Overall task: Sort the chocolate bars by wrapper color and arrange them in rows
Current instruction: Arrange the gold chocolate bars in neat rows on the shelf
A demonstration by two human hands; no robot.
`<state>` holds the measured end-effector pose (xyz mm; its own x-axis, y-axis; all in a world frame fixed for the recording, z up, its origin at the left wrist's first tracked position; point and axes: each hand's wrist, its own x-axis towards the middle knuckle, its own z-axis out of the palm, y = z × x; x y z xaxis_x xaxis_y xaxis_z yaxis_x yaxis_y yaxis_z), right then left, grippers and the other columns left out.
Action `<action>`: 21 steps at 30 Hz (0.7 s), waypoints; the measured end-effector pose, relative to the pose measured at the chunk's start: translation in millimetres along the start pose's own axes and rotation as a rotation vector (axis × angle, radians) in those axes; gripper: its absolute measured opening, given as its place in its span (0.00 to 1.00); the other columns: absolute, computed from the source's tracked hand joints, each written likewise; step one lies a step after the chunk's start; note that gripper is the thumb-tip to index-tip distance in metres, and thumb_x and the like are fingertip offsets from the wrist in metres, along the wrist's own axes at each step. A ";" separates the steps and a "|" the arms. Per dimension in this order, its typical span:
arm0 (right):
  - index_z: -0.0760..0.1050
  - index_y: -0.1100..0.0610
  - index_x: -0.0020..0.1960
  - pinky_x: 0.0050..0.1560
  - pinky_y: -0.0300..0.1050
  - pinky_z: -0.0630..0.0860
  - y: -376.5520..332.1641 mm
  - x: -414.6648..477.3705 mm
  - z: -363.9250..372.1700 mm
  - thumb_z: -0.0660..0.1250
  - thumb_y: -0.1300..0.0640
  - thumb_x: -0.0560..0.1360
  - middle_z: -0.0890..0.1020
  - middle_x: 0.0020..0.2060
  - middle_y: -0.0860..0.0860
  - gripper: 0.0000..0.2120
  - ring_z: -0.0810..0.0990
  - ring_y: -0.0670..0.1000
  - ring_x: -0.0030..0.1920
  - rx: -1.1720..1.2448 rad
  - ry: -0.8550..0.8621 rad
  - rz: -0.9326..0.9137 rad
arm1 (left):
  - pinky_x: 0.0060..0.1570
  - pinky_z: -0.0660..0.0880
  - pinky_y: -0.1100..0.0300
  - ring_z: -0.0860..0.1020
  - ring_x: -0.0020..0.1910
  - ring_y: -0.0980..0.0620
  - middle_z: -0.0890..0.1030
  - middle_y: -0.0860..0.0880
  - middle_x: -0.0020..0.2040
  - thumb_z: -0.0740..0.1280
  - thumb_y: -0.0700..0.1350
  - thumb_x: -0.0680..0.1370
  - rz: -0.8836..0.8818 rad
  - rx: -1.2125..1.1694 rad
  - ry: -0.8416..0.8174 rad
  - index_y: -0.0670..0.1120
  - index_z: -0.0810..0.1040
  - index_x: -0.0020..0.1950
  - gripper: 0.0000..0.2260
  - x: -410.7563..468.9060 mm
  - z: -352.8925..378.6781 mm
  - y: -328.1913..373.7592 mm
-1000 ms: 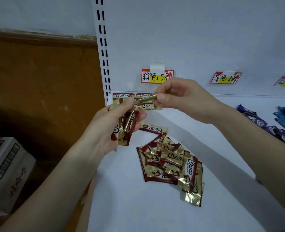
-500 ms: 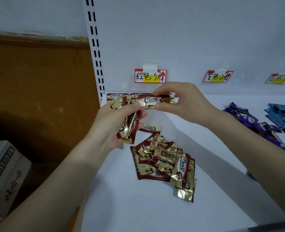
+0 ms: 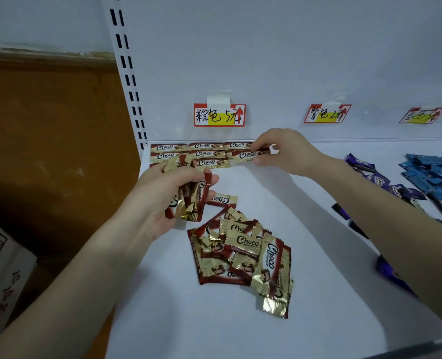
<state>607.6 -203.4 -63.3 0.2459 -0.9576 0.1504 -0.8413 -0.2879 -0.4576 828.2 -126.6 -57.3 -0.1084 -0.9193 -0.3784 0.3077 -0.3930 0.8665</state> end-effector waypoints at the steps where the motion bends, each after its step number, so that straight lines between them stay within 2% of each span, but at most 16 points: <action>1: 0.79 0.59 0.54 0.46 0.25 0.66 0.6 2.3 0.9 0.70 0.63 0.71 0.78 0.48 0.52 0.11 0.73 0.47 0.47 -0.007 -0.015 -0.005 | 0.37 0.81 0.57 0.84 0.36 0.48 0.85 0.42 0.40 0.66 0.32 0.74 0.007 -0.002 0.008 0.39 0.77 0.48 0.05 0.3 -0.6 -0.1; 4: 0.80 0.59 0.53 0.43 0.21 0.63 1.9 8.2 3.2 0.70 0.62 0.71 0.76 0.46 0.48 0.10 0.72 0.46 0.47 -0.021 -0.035 -0.003 | 0.34 0.81 0.58 0.84 0.36 0.48 0.85 0.41 0.41 0.66 0.32 0.74 0.030 -0.033 0.019 0.39 0.77 0.47 0.05 1.7 -2.6 -1.6; 8: 0.80 0.58 0.52 0.42 0.21 0.62 3.1 11.4 7.4 0.71 0.62 0.71 0.76 0.45 0.47 0.10 0.72 0.45 0.48 -0.055 -0.053 -0.017 | 0.38 0.81 0.56 0.84 0.37 0.47 0.85 0.42 0.40 0.66 0.33 0.74 0.045 -0.052 0.020 0.39 0.77 0.49 0.05 4.5 -4.1 -3.5; 10: 0.80 0.57 0.52 0.40 0.25 0.62 3.8 11.4 8.9 0.70 0.60 0.71 0.75 0.46 0.46 0.10 0.70 0.43 0.49 -0.085 -0.054 -0.024 | 0.40 0.81 0.54 0.84 0.38 0.47 0.85 0.43 0.42 0.67 0.34 0.73 0.051 -0.050 0.019 0.40 0.78 0.49 0.06 5.4 -4.0 -3.7; 12: 0.80 0.57 0.52 0.42 0.31 0.61 4.2 11.4 10.0 0.70 0.60 0.71 0.77 0.49 0.47 0.10 0.70 0.42 0.49 -0.094 -0.047 -0.032 | 0.40 0.82 0.54 0.84 0.39 0.48 0.85 0.43 0.42 0.67 0.34 0.73 0.056 -0.061 0.014 0.41 0.77 0.49 0.06 6.1 -3.6 -3.8; 16: 0.80 0.57 0.53 0.44 0.31 0.62 4.3 10.9 12.2 0.69 0.59 0.73 0.80 0.52 0.51 0.09 0.74 0.47 0.52 -0.106 -0.034 -0.059 | 0.38 0.82 0.55 0.84 0.40 0.47 0.85 0.42 0.42 0.67 0.34 0.73 0.052 -0.080 0.007 0.41 0.76 0.52 0.09 7.4 -3.5 -4.0; 21: 0.81 0.59 0.53 0.40 0.29 0.62 3.2 8.7 13.0 0.67 0.61 0.74 0.81 0.52 0.53 0.09 0.73 0.46 0.50 -0.118 -0.027 -0.062 | 0.38 0.82 0.54 0.84 0.40 0.46 0.85 0.41 0.41 0.67 0.33 0.73 0.048 -0.114 0.013 0.42 0.75 0.53 0.10 6.5 -4.4 -4.1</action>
<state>613.3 -212.9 -74.9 0.3107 -0.9384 0.1510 -0.8744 -0.3445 -0.3418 830.3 -130.9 -64.7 -0.0785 -0.9365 -0.3419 0.4176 -0.3423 0.8417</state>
